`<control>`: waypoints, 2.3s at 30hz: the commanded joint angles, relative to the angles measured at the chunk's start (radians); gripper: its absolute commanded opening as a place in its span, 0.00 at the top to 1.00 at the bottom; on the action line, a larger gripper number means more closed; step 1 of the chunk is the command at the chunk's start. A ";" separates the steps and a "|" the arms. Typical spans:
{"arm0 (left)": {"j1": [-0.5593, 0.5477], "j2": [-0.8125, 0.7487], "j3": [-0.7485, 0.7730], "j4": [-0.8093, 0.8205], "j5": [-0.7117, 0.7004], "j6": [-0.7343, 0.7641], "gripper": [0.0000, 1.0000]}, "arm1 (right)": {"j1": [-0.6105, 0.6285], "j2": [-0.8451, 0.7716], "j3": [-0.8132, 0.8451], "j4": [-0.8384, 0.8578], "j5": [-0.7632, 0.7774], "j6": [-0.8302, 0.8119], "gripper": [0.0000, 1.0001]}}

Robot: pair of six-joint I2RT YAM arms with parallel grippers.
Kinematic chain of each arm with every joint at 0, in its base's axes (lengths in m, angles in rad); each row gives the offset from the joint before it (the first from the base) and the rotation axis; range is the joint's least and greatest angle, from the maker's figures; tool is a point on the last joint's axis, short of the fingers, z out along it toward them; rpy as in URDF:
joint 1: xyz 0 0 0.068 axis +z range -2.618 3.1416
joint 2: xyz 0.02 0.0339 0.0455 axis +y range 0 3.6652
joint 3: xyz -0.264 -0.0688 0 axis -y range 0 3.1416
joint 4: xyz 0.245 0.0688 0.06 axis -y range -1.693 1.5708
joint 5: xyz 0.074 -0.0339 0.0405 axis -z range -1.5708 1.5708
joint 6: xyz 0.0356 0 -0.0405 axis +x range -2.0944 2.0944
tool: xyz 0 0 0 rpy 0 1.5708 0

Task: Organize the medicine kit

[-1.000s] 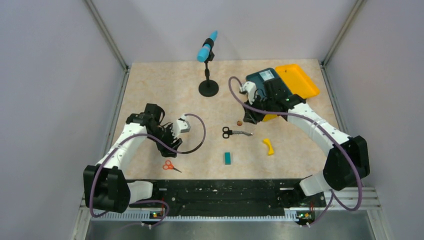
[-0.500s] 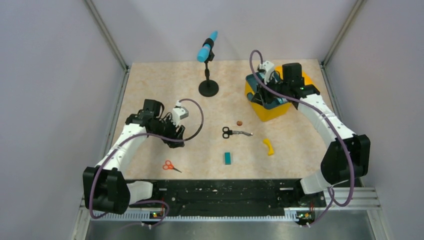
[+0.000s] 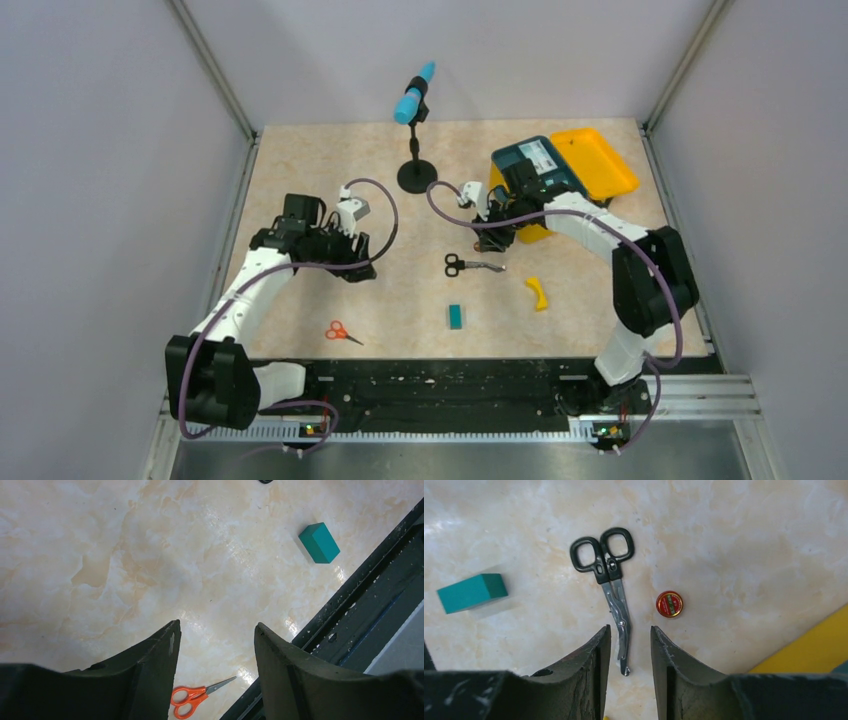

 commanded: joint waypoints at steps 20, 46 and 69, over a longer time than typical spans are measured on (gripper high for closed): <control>0.041 -0.036 0.016 0.028 -0.058 -0.050 0.38 | 0.069 0.244 0.132 0.087 0.261 -0.001 0.62; 0.053 -0.001 0.000 0.081 -0.032 -0.072 0.38 | 0.081 0.036 0.218 -0.085 0.210 0.043 0.91; 0.053 0.020 -0.013 0.130 -0.016 -0.150 0.38 | -0.032 -0.087 0.168 -0.116 0.019 -0.026 0.63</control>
